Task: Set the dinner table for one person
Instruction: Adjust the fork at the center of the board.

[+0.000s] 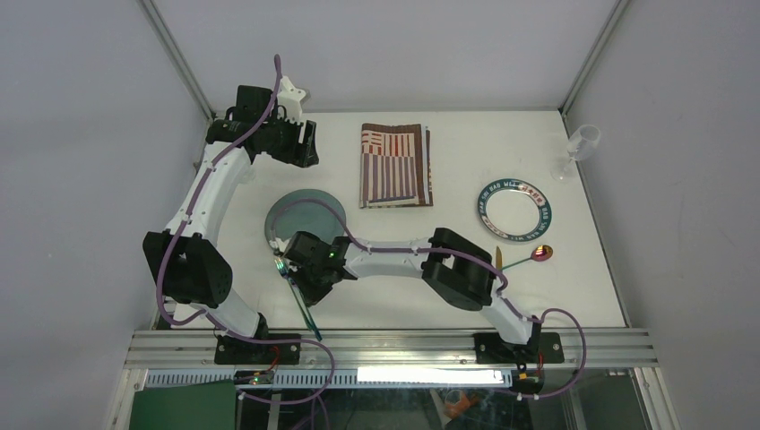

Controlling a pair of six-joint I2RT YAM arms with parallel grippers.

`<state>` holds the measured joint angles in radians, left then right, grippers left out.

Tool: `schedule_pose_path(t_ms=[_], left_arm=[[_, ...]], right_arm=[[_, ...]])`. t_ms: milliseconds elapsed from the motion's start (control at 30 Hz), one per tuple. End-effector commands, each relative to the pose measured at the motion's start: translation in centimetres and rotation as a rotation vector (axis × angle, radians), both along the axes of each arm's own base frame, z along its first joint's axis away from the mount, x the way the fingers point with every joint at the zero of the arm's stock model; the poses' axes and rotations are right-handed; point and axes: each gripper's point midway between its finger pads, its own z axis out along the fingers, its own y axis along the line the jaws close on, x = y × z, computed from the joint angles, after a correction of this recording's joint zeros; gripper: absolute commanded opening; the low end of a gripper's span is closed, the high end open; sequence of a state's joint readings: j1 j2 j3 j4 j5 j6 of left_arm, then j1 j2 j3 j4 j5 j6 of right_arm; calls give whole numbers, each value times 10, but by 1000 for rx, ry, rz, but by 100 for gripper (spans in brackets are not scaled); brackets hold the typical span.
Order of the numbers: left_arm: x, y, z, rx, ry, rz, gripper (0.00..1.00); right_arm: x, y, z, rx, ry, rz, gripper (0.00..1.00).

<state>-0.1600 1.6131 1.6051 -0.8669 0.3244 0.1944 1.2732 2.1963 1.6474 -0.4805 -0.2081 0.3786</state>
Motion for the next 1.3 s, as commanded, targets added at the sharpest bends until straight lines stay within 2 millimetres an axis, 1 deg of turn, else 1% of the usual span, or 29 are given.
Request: schedule_pose_path(t_ms=[0, 67, 133, 233, 300, 367, 433, 533, 567, 633, 733, 767, 900, 1000, 1100, 1267], left_arm=[[-2, -4, 25, -33, -76, -8, 64], [-1, -3, 25, -30, -78, -3, 64], [-1, -3, 27, -31, -84, -3, 64], [0, -2, 32, -29, -103, 2, 64], [1, 0, 34, -25, -111, 15, 64], [4, 5, 36, -11, -125, 45, 64], [7, 10, 38, 1, -137, 74, 64], [8, 15, 42, 2, -160, 100, 65], [8, 16, 42, 3, -164, 103, 65], [8, 16, 43, 1, -165, 103, 66], [7, 16, 42, 1, -163, 103, 66], [7, 17, 41, 2, -161, 103, 66], [6, 16, 39, 1, -157, 102, 66], [6, 17, 39, 3, -155, 105, 66], [6, 17, 39, 3, -156, 103, 67], [5, 17, 38, 5, -155, 105, 67]], right_arm=[[17, -8, -7, -69, -103, -47, 0], [29, -12, -2, -80, -160, -93, 0], [47, -22, 6, -108, -241, -181, 0], [73, -40, 24, -128, -345, -320, 0], [89, -56, 32, -125, -371, -403, 0], [108, -77, 31, -133, -337, -499, 0], [128, -102, 22, -149, -293, -577, 0], [156, -133, 13, -167, -282, -654, 0], [165, -139, 12, -170, -278, -670, 0], [180, -145, 12, -168, -278, -676, 0], [201, -138, 15, -158, -287, -649, 0], [206, -135, 11, -170, -292, -639, 0], [217, -116, 11, -163, -287, -586, 0], [228, -105, 13, -135, -287, -578, 0], [238, -98, 15, -106, -258, -576, 0], [253, -91, 20, -79, -249, -576, 0]])
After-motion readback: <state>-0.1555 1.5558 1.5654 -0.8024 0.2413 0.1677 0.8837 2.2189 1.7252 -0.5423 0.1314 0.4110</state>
